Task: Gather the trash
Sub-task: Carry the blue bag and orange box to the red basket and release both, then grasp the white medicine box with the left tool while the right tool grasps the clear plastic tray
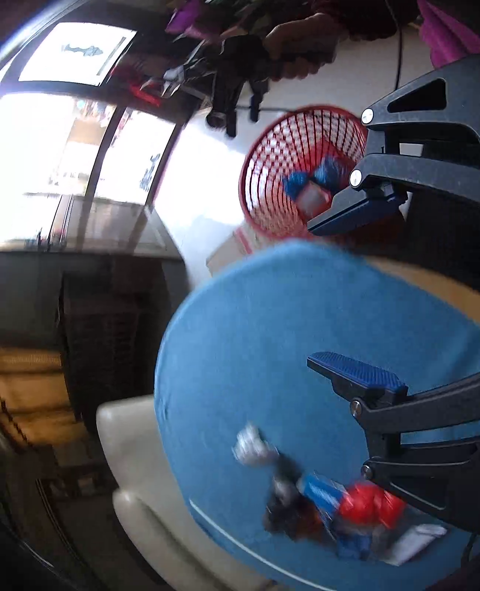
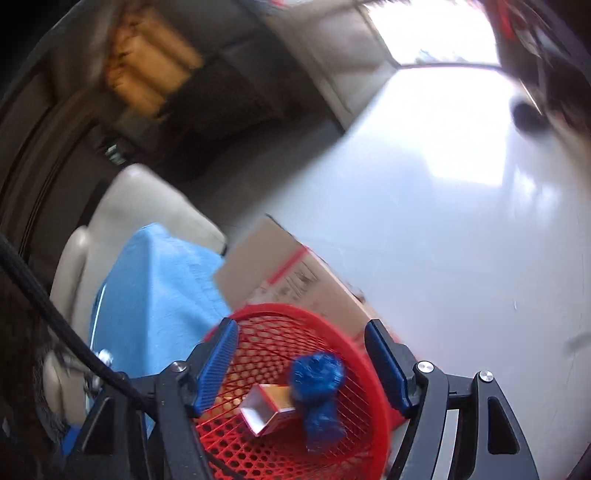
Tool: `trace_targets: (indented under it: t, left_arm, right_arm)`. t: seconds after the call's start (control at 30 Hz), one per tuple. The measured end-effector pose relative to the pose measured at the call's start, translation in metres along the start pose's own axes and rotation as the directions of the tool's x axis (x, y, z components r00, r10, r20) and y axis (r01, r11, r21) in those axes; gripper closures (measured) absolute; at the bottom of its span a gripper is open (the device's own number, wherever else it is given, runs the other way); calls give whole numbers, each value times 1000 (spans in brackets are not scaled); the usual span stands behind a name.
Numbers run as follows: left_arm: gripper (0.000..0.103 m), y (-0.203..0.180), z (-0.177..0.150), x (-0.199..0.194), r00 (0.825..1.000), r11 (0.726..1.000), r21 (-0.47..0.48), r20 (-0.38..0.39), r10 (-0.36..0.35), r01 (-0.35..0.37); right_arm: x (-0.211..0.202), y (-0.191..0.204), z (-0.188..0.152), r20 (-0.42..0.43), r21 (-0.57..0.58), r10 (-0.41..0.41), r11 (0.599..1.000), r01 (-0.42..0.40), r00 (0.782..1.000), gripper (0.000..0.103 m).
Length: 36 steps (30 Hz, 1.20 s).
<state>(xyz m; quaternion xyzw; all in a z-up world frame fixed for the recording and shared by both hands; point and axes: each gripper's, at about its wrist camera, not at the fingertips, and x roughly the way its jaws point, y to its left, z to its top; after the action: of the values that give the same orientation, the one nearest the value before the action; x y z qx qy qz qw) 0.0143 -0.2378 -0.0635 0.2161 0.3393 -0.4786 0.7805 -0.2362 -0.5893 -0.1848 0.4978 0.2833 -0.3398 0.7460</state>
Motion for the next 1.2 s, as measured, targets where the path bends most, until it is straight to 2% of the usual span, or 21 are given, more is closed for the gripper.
trace_targets:
  t: [0.1,0.17,0.27,0.33,0.37,0.47,0.53,0.6,0.67,0.7,0.73,0.8,0.83,0.9,0.93,1.0,1.03,1.1,1.13,1.2]
  left_arm:
    - [35,47,-21,-27,994,989,-100,15,110,-108]
    - [35,79,-34,-44,982,969,-168,10,188,-183]
    - [34,121,-55,-65,957,925,-253,-6,291,-283]
    - [34,145,-73,-75,934,885,-312,-22,358,-346]
    - [34,157,-79,-82,925,866,-342,-28,379,-365]
    - [33,188,-99,-97,905,814,-422,-36,425,-399]
    - [32,203,-110,-102,896,789,-456,-45,442,-412]
    - [32,212,-117,-100,889,764,-486,-61,454,-424]
    - [32,225,-124,-96,899,741,-539,-74,432,-400]
    - [32,229,-126,-94,906,732,-561,-79,416,-385]
    - [32,236,-129,-91,917,719,-594,-86,390,-361]
    - [32,248,-131,-82,931,697,-635,-105,350,-334]
    - [32,253,-129,-77,935,692,-643,-117,334,-328]
    - [32,262,-125,-64,942,683,-657,-140,305,-319]
    - [32,269,-124,-56,943,670,-669,-158,295,-321]
    - [32,281,-121,-44,946,654,-687,-177,272,-316]
    - [32,287,-119,-38,946,642,-698,-191,262,-318]
    - [32,297,-118,-30,948,629,-710,-215,234,-316]
    - [32,300,-117,-24,947,625,-712,-231,223,-321]
    - [32,307,-116,-12,943,619,-711,-264,205,-334]
  right_arm:
    - [23,-17,-6,-91,105,21,994,-11,996,27]
    - [31,-10,-17,-115,90,1,996,9,993,27]
    - [37,10,-35,-164,31,13,999,-8,986,27]
    - [42,23,-48,-214,6,26,1000,-25,977,28]
    - [41,25,-53,-218,-10,6,1000,-9,976,28]
    - [25,26,-51,-128,-27,-95,995,92,987,28]
    - [7,34,-39,-48,-54,-126,991,123,991,28]
    - [-14,60,-30,33,-110,-108,988,111,994,28]
    - [-34,102,-32,94,-231,-30,972,51,995,28]
    - [-38,119,-36,95,-280,6,960,21,996,28]
    - [-40,143,-45,76,-347,70,937,-39,995,28]
    - [-39,191,-70,-15,-473,194,863,-178,981,28]
    - [-33,222,-92,-100,-548,248,795,-261,964,28]
    - [-22,261,-124,-235,-617,293,692,-375,927,28]
    - [-15,280,-144,-311,-635,307,637,-437,900,28]
    - [3,318,-183,-459,-646,316,523,-556,830,28]
    - [10,329,-198,-488,-659,309,483,-577,816,28]
    - [24,347,-217,-521,-680,292,426,-597,802,28]
    - [30,356,-227,-558,-673,282,396,-624,781,28]
    - [39,364,-237,-606,-653,272,367,-663,748,28]
